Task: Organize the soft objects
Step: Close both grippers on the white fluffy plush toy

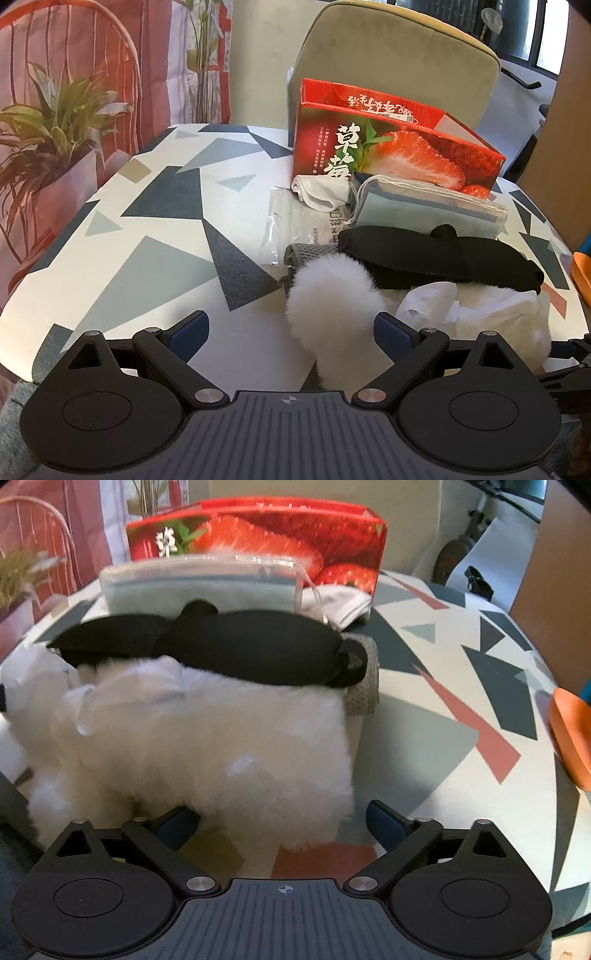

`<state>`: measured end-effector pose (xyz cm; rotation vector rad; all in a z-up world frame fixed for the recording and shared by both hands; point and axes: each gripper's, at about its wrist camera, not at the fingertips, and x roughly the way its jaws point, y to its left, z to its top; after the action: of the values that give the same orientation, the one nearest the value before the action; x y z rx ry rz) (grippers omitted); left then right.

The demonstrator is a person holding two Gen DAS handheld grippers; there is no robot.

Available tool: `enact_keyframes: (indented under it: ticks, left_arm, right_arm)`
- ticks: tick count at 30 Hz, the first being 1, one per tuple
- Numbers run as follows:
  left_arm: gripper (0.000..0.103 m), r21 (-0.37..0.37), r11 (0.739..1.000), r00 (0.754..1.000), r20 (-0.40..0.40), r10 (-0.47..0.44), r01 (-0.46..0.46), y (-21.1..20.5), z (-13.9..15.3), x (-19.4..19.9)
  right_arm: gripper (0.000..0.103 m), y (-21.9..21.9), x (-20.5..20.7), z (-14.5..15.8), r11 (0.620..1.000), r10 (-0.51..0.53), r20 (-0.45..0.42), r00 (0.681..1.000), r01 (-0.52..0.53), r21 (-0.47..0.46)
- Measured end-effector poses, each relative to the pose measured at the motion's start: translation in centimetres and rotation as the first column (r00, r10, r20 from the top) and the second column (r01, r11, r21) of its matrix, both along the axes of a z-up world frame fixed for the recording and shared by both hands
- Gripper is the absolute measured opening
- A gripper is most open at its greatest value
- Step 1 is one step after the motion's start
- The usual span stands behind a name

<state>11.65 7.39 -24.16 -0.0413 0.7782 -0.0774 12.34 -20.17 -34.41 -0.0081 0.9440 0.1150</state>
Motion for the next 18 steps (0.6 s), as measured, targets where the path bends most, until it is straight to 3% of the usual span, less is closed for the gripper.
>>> enact_keyframes:
  ticks: [3,5,10,18]
  left_arm:
    - [0.097,-0.005,1.000,1.000,-0.001,0.002,-0.002,0.1,0.0,-0.1]
    - [0.097,-0.001,1.000,1.000,0.005,0.000,0.000,0.0,0.0,-0.1]
    - [0.097,0.004,1.000,1.000,0.021,-0.012,0.012,-0.1,0.2,-0.3]
    - [0.097,0.009,0.998,0.996,0.061,-0.061,0.061,-0.8,0.5,-0.9]
  right_arm:
    - [0.092,-0.6,-0.1,0.3,1.000,-0.030,0.030,0.999,0.030,0.010]
    - [0.077,-1.1,-0.4,0.8,0.999,-0.046,0.072,0.996,0.045,0.013]
    - [0.055,-1.2,-1.2,2.0,1.000,-0.026,0.169,0.985,0.026,0.005]
    - [0.054,-2.0,-1.6,3.9,0.997,-0.053,0.317,0.947,0.033,0.069]
